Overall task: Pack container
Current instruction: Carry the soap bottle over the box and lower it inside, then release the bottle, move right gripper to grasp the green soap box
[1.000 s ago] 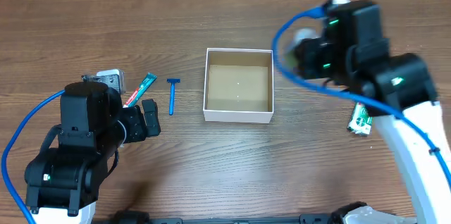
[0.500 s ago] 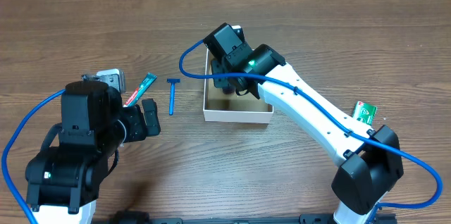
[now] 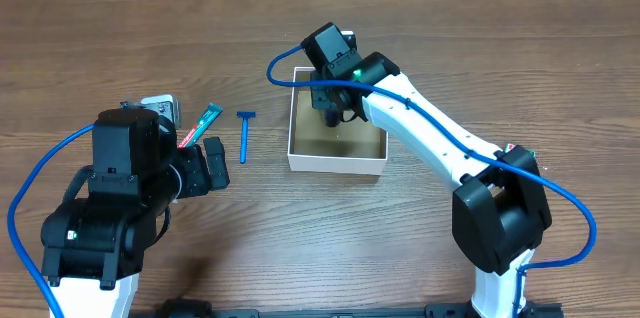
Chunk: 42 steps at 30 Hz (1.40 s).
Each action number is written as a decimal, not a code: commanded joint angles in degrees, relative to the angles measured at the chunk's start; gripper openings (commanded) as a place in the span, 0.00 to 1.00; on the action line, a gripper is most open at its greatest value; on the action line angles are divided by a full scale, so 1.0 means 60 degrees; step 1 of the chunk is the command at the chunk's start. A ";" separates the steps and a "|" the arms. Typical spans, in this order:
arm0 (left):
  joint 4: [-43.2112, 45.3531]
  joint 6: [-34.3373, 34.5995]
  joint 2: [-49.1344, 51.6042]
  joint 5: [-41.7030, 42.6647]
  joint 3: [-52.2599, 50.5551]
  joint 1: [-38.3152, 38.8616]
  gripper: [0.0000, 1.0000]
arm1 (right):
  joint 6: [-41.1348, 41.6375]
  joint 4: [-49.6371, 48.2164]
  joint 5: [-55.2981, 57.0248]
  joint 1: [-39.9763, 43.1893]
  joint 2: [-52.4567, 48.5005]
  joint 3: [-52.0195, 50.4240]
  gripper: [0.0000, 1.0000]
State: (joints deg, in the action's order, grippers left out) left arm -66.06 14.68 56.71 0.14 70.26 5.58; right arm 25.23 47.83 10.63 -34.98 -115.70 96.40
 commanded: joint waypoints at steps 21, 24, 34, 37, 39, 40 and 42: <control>0.0018 0.0062 0.0033 -0.0124 0.0193 -0.0026 1.00 | 0.0339 0.1140 0.0790 -0.0120 0.1654 0.0219 0.79; 0.0015 0.0058 0.0033 -0.0120 0.0193 -0.0026 1.00 | 0.1581 0.1847 0.2142 0.0426 0.3450 0.0219 0.90; 0.0018 0.0058 0.0033 -0.0124 0.0193 -0.0026 1.00 | 0.1661 0.4688 -0.0175 0.7814 0.4528 -0.1472 1.00; 0.0015 0.0058 0.0033 -0.0124 0.0193 -0.0026 1.00 | 0.1078 0.4182 -0.0882 0.8907 0.4528 -0.2896 1.00; 0.0011 0.0058 0.0033 -0.0124 0.0193 -0.0026 1.00 | 0.0576 0.3665 -0.0940 0.9402 0.4528 -0.4047 1.00; 0.0011 0.0058 0.0033 -0.0124 0.0193 -0.0026 1.00 | 0.0477 0.3595 -0.0936 0.9464 0.4528 -0.4200 1.00; 0.0015 0.0055 0.0033 -0.0124 0.0193 -0.0026 1.00 | 0.0251 0.3493 -0.0940 0.9479 0.4528 -0.4459 1.00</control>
State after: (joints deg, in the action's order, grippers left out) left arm -66.06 14.68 56.71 -0.23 70.26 5.58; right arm 30.13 69.65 6.11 21.41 -88.84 71.29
